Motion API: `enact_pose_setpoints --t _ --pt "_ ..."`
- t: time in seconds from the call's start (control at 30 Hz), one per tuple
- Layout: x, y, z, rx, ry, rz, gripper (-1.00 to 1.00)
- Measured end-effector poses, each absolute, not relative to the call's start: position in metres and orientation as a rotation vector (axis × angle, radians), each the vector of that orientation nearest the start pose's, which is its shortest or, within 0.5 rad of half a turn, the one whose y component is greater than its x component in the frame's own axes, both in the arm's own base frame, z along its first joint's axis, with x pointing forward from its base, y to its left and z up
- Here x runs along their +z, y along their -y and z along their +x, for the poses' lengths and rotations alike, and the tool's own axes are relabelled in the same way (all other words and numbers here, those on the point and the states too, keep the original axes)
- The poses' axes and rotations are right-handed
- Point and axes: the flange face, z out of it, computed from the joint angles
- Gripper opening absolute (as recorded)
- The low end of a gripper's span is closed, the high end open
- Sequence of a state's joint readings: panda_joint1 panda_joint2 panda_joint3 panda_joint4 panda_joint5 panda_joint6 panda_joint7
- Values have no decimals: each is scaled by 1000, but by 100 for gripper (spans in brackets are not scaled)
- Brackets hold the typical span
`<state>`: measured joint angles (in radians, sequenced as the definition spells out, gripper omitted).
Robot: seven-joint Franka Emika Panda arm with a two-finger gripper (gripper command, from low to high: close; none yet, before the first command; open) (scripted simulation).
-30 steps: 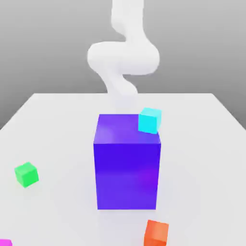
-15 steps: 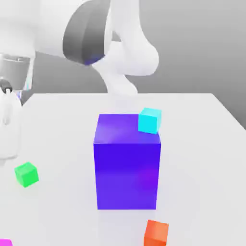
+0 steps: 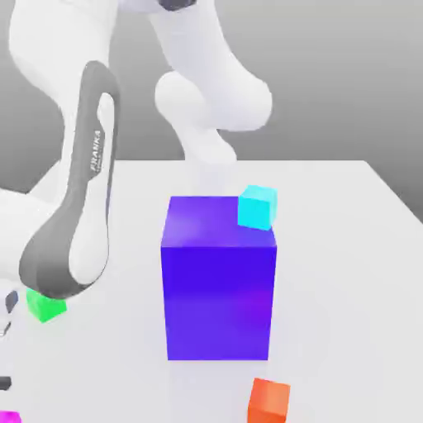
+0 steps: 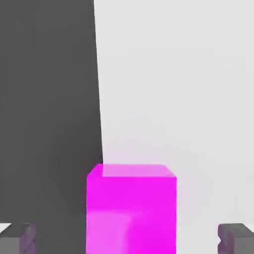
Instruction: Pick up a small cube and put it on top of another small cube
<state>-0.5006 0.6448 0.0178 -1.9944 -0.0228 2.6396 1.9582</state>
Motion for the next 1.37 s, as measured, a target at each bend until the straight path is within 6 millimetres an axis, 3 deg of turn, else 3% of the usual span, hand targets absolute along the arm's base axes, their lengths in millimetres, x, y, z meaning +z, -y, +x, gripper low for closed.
enact_pose_setpoints --t 0.2,0.37,0.7,1.0,1.2,1.23,1.37 --pt "128 279 533 -3 -2940 -1101 -100" --pt "186 280 528 -3 -2942 -1110 -100" --pt "218 314 395 -12 -2943 -1300 -100" --pt "242 318 261 -1 -2871 -1302 -100" --pt "186 310 257 -1 -2844 -1333 -100" --pt "180 310 257 -1 -2845 -1333 100" --pt "180 310 256 -1 -2845 -1333 100"
